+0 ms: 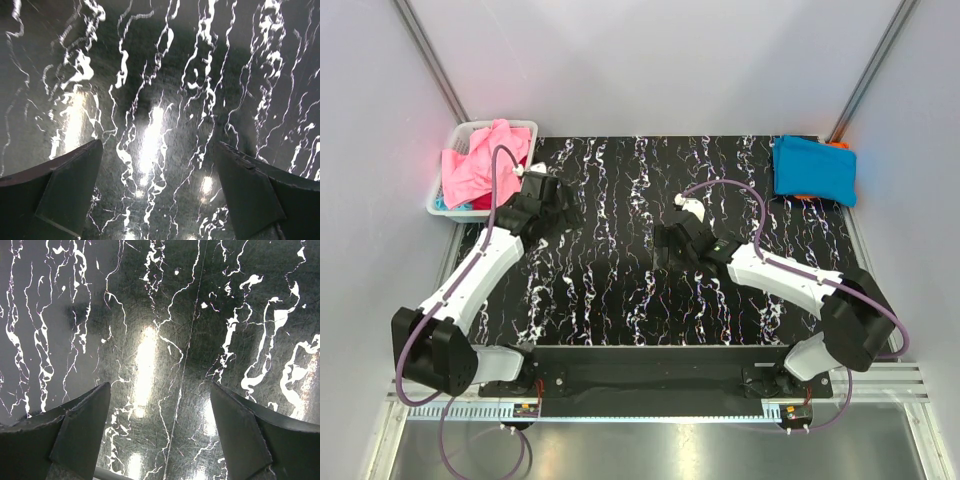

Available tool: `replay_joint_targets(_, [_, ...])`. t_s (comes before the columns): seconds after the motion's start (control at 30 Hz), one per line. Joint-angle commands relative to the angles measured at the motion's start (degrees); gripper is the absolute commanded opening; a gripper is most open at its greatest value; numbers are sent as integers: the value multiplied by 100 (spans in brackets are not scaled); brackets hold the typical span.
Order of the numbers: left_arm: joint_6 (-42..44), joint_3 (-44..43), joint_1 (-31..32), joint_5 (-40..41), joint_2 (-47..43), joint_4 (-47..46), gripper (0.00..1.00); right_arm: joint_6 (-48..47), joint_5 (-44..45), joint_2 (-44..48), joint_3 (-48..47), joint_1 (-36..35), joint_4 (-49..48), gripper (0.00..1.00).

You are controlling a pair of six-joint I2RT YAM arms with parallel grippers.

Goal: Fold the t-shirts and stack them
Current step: Grab the tshirt from the pile

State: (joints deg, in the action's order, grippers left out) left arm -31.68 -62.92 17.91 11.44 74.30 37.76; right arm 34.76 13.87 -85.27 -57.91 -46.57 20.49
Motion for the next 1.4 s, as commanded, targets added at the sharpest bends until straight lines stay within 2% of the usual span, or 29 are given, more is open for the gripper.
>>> replay_joint_targets(0.0, [127,-563,19,403,-21,-234,99,-13,46,-42,-27,-81,-239,88])
replay_joint_targets(0.13, [232,-968,19,560,216,-190,99,-66,-24,-147,-133,-81,-265,88])
replay_joint_targets(0.3, [224,-1591,-16,1193,646,-23,99,-75,11,-139,-115,-81,-274,88])
replay_joint_targets(0.4, [145,-2127,-279,1212,1024,179,99,-75,37,-147,-98,-72,-318,88])
replay_joint_targets(0.43, [101,-2250,-471,1211,1208,240,93,-127,37,-182,-115,-81,-309,89])
replay_joint_targets(0.63, [162,-3103,-1411,562,1920,241,83,-198,-16,-314,-238,-81,-300,89])
replay_joint_targets(0.77, [372,-3630,-1791,70,2640,241,66,-242,-33,-402,-282,-81,-283,89])
replay_joint_targets(0.83, [469,-3789,-2001,8,2861,241,61,-312,-33,-489,-335,-81,-248,89])
replay_joint_targets(1.07, [321,-4272,-2485,-642,3591,276,54,-409,-121,-745,-634,-72,-195,90])
replay_joint_targets(1.37, [110,-4589,-2679,-845,4258,267,44,-409,-271,-771,-625,-81,-177,90])
